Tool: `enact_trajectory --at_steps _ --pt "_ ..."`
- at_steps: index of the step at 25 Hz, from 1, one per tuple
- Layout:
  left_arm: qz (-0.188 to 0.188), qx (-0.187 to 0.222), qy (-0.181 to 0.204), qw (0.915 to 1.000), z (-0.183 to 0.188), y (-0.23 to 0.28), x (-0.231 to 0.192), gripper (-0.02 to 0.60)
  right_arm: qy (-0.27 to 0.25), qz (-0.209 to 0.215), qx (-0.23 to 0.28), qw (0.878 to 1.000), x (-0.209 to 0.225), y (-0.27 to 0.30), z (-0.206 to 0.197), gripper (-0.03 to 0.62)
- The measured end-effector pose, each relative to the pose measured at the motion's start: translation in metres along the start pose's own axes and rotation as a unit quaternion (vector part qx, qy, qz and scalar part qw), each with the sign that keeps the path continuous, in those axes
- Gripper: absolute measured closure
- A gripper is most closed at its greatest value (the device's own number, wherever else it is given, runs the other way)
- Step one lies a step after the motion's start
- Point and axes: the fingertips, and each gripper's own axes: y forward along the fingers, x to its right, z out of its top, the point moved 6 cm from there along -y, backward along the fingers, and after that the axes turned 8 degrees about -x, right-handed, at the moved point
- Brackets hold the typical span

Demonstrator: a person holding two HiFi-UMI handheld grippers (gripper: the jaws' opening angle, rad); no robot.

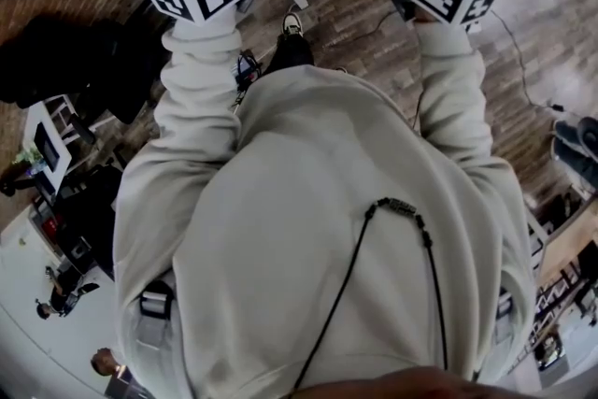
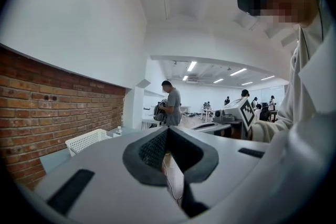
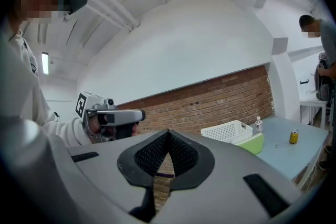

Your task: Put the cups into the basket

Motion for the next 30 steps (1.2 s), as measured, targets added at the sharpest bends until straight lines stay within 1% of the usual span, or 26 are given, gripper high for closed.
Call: enact_trajectory --at_steps 4,10,13,24,27,30 --pt "-0.001 0.012 -0.001 0.9999 0.006 0.011 -0.044 0.583 -0.011 -0.001 -0.01 1.0 0.016 0.038 0.01 0.583" --pt "-0.009 0.016 0.014 0.9997 0.023 0.031 -0.11 0.583 -0.033 -0.013 -0.015 0.999 0.048 0.098 0.049 0.583" --pt "-0.017 0.017 0.009 0.9997 0.026 0.041 -0.145 0.583 -0.034 -0.022 -0.015 0.999 0.061 0.125 0.062 0.583" --pt "-0.079 0.013 -0.002 0.9968 0.038 0.092 -0.243 0.583 -0.021 -0.061 -0.035 0.997 0.117 0.204 0.093 0.583" --pt "-0.095 0.008 0.001 0.9955 0.036 0.104 -0.265 0.583 -0.011 -0.072 -0.037 0.997 0.131 0.224 0.094 0.583" --pt "-0.111 0.005 -0.002 0.9938 0.032 0.114 -0.285 0.583 -0.013 -0.08 -0.045 0.996 0.141 0.239 0.091 0.583"
